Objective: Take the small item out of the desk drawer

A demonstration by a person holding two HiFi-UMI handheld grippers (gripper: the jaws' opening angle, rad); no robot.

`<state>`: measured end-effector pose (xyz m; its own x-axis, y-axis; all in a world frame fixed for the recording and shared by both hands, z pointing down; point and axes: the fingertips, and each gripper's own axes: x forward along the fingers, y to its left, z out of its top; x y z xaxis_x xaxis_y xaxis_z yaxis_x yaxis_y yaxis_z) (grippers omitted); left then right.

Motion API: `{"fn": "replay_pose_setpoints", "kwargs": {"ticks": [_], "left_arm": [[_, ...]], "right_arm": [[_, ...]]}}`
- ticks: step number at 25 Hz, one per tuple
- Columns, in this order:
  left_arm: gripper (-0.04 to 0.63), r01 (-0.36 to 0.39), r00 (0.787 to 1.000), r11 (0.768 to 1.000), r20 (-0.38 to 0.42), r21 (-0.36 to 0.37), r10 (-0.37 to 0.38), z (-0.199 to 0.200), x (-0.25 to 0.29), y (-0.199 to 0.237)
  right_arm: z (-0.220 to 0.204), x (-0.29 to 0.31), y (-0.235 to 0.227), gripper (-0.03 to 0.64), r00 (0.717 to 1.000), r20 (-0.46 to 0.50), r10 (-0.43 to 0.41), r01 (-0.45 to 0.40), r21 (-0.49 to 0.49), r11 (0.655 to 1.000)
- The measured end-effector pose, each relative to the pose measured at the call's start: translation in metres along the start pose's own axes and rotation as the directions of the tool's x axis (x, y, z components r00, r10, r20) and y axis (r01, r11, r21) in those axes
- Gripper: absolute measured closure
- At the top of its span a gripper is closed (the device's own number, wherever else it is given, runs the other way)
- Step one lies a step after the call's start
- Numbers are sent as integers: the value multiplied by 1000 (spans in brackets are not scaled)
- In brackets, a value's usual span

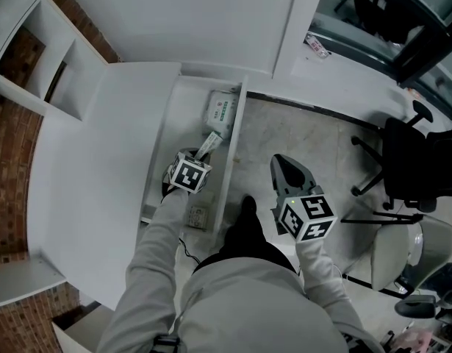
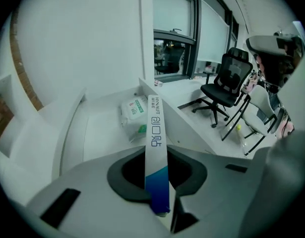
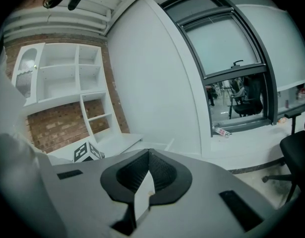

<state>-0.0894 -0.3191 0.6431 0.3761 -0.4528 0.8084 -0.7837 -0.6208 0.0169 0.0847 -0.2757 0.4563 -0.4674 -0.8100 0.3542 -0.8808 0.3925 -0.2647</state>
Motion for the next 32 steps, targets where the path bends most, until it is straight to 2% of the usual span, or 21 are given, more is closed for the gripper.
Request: {"fn": "replay_pose_setpoints", "kwargs": {"ticks": [5, 14, 23, 32], "left_arm": [[520, -50, 993, 996, 105, -77, 58, 14, -32, 13], [520, -87, 956, 981, 262, -172, 131, 36, -85, 25], [520, -119, 895, 972, 402, -200, 192, 63, -139, 28], [520, -135, 822, 960, 513, -244, 246, 76, -188, 28]], "right_arm": [[2, 0, 12, 589, 1000, 6, 17, -17, -12, 1000], [6, -2, 29, 589, 999, 22, 36, -35, -30, 999], [10, -3, 41, 588, 999, 35, 42, -41, -41, 998], [13, -3, 54, 589, 997, 45, 60, -58, -59, 997]]}}
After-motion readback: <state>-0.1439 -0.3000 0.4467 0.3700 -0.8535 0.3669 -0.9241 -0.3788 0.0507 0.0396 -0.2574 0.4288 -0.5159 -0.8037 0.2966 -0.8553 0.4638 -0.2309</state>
